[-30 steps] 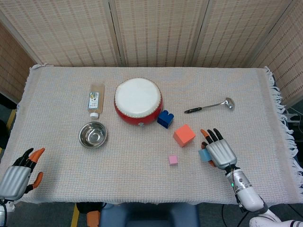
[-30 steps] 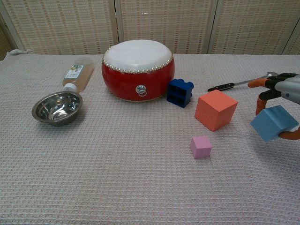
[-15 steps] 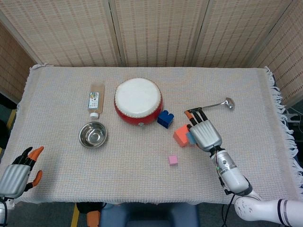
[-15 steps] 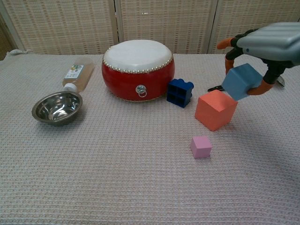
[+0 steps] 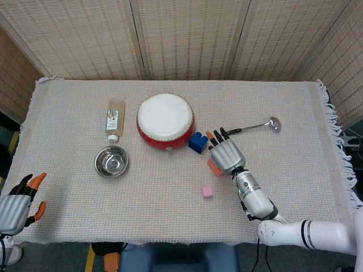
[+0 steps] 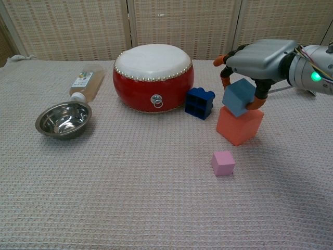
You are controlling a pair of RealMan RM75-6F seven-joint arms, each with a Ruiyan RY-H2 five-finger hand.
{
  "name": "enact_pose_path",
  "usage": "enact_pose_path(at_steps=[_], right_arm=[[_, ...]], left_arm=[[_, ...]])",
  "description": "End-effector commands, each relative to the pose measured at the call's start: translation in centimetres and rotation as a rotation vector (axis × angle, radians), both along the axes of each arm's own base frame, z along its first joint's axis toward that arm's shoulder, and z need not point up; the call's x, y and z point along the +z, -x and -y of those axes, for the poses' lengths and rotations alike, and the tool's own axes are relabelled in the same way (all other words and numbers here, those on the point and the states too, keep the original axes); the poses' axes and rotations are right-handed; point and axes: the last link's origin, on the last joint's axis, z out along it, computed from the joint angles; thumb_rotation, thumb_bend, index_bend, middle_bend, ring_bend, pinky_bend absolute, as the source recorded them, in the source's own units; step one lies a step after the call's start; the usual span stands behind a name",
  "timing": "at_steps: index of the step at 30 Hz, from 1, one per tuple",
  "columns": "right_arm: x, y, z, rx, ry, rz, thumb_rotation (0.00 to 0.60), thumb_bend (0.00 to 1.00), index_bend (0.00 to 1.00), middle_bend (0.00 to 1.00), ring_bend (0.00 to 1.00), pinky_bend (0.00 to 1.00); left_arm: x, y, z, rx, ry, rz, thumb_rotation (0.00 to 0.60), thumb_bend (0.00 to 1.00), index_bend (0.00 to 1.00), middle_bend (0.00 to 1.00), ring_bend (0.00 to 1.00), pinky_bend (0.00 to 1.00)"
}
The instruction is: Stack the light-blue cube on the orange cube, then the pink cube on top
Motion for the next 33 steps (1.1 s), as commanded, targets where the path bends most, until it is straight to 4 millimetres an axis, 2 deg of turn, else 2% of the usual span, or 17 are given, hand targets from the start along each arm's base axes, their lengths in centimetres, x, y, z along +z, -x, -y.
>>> enact_pose_path(at_steps=[1, 10, 24, 33], right_arm=[[0.3, 0.3, -0.1, -0.001, 0.005, -0.019, 0.6, 0.14, 0.49, 0.0, 0.0, 0.0], [0.4, 1.5, -0.1, -0.028, 0.003, -0.026, 0.6, 0.14, 0.49, 0.0, 0.0, 0.0], [-0.5, 1.3, 0.4, -0.024, -0.005, -0.004, 0.6, 0.14, 0.45, 0.0, 0.0, 0.0], [-0.2, 1.2, 0.2, -0.028, 0.0, 0.001, 0.6, 0.14, 0.31, 0.0, 0.0, 0.0]], left_arm=[[-0.1, 0.0, 0.0, 0.001, 0.001, -0.001, 0.6, 0.49, 0.01, 0.12, 0.06, 0.25], [-0.4, 0.0, -0.3, 0.004, 0.01, -0.009, 0.6, 0.49, 0.01, 0.12, 0.06, 0.25], [-0.3, 0.2, -0.4, 0.01, 0.007, -0.011, 0.6, 0.49, 0.01, 0.12, 0.06, 0.25], [-0.4, 0.2, -0.4, 0.011, 0.009, -0.011, 0.6, 0.49, 0.01, 0.12, 0.06, 0.25]])
